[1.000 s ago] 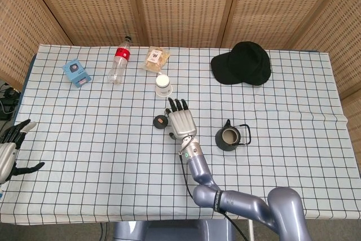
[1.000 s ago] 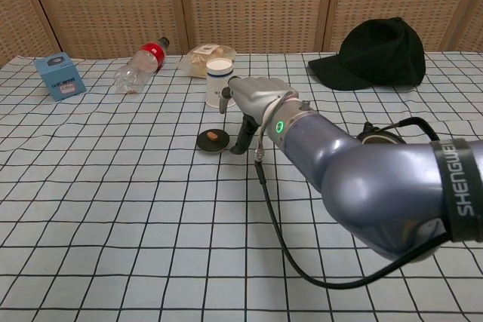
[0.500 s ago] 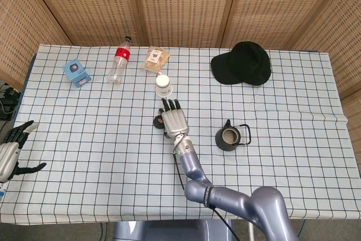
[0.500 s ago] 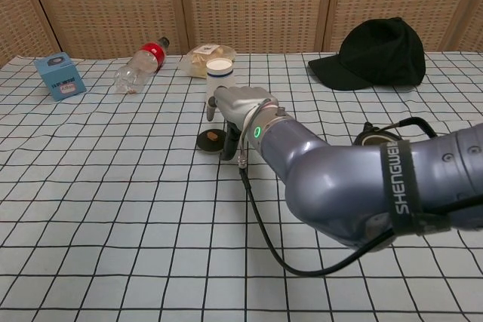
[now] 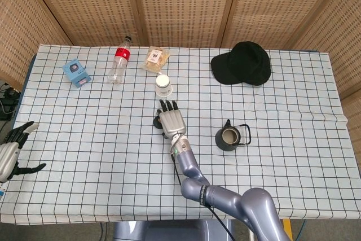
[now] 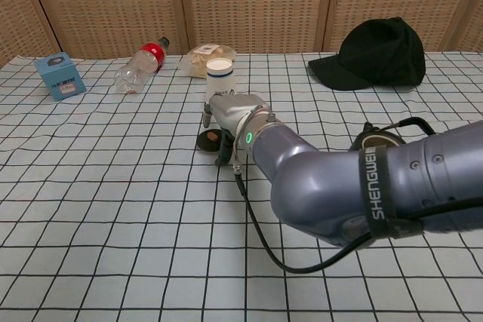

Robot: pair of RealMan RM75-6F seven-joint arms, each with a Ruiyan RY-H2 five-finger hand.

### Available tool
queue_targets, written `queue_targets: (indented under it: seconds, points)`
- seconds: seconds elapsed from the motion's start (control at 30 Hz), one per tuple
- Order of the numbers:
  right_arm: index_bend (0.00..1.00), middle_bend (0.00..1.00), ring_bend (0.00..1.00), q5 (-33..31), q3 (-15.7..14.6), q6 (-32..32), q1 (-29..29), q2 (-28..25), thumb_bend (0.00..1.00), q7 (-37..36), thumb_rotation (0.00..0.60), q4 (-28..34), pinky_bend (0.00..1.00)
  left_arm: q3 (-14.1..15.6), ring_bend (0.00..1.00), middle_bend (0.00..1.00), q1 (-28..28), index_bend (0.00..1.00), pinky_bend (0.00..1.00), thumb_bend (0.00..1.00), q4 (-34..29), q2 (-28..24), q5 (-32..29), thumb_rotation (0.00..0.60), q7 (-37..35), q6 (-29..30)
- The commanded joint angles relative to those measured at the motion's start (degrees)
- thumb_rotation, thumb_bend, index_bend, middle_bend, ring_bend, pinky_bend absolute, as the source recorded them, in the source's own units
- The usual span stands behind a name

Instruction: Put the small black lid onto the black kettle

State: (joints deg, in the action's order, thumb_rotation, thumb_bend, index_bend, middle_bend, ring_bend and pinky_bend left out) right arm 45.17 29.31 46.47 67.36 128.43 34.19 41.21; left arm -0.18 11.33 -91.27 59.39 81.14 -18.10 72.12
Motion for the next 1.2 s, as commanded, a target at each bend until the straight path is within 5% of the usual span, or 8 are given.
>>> queue_targets:
  seconds: [0.03, 0.37, 1.2]
  points:
    - [0.31, 0.04, 0.00, -0.07, 0.10, -0.75, 0.47, 0.58, 0.38, -0.58, 0.600, -1.25, 0.00, 0.05, 0.00, 0.00, 0.02, 0.00, 0.00, 0.15, -0.08, -0.31, 0.22, 0.600, -0.80, -0.34]
    - [0.35, 0.04, 0.00, 0.06, 0.19, -0.79, 1.68, 1.57, 0.50, -0.54, 0.600, -3.08, 0.00, 0.10, 0.00, 0.00, 0.13, 0.00, 0.00, 0.15, 0.01, -0.55, 0.66, 0.600, -1.40, -1.08]
    - [0.39, 0.05, 0.00, 0.51, -0.40, 6.84, -1.21, -2.02, 0.51, 4.51, 0.600, 6.21, 0.00, -0.09, 0.00, 0.00, -0.18, 0.00, 0.00, 0.15, -0.20, -0.97, 0.93, 0.600, -1.85, -1.04]
